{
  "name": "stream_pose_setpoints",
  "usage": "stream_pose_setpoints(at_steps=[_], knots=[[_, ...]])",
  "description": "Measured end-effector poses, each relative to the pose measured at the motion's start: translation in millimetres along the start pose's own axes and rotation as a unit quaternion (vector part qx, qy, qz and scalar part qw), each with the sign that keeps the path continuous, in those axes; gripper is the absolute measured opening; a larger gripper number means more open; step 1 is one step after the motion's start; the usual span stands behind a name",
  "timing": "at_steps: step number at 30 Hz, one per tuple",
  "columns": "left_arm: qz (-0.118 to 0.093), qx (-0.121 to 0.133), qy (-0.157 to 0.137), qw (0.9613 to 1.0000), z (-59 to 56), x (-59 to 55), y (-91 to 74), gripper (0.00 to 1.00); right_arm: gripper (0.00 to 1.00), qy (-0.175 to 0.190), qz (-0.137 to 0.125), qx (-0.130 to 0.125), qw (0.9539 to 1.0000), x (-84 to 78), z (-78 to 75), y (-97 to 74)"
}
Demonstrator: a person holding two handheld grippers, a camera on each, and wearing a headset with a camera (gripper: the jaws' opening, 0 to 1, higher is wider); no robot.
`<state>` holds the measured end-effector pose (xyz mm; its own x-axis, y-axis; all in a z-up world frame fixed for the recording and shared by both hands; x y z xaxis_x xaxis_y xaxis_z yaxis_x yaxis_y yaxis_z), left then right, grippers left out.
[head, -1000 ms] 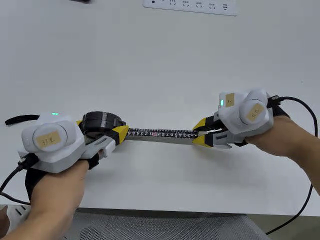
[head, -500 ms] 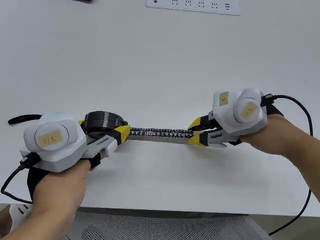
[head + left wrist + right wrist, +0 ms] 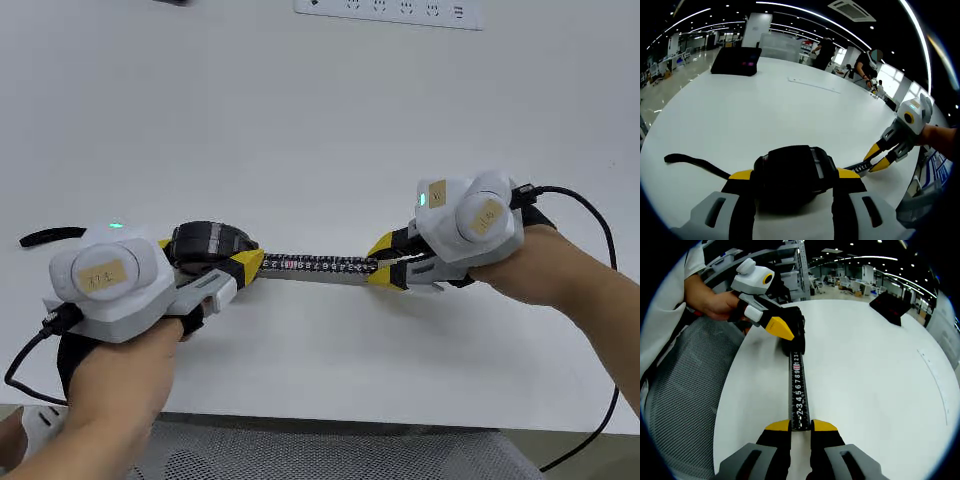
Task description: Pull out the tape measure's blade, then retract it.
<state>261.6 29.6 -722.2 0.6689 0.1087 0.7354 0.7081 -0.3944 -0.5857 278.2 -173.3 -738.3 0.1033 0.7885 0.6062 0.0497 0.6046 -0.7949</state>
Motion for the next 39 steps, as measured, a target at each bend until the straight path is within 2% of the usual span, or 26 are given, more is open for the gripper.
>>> stream_pose_setpoints(at_steps=[12,39], knots=[[0.0,-0.002,-0.001,1.0,0.0,-0.2,0.4,0.57,0.1,0.002,-0.002,0.001,1.0,-0.1,-0.7,5.5],[-0.002,-0.005,-0.003,1.0,1.5,-0.7,0.6,0.57,0.1,-0.004,-0.013,0.008,0.9999,15.6,-2.3,18.8]])
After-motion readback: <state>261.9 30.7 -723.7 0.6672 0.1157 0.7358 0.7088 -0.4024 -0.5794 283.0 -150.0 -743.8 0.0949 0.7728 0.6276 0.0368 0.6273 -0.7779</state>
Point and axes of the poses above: the centre of the closed fingertips' face, and the gripper's own axes: y roughly forward along the fingers, z roughly to its left, x roughly out of its top, the point moved 4 cm from there along -y, roughly backward along the fingers, and after that the axes turned 7 degrees about -x, right-handed, at the moved point
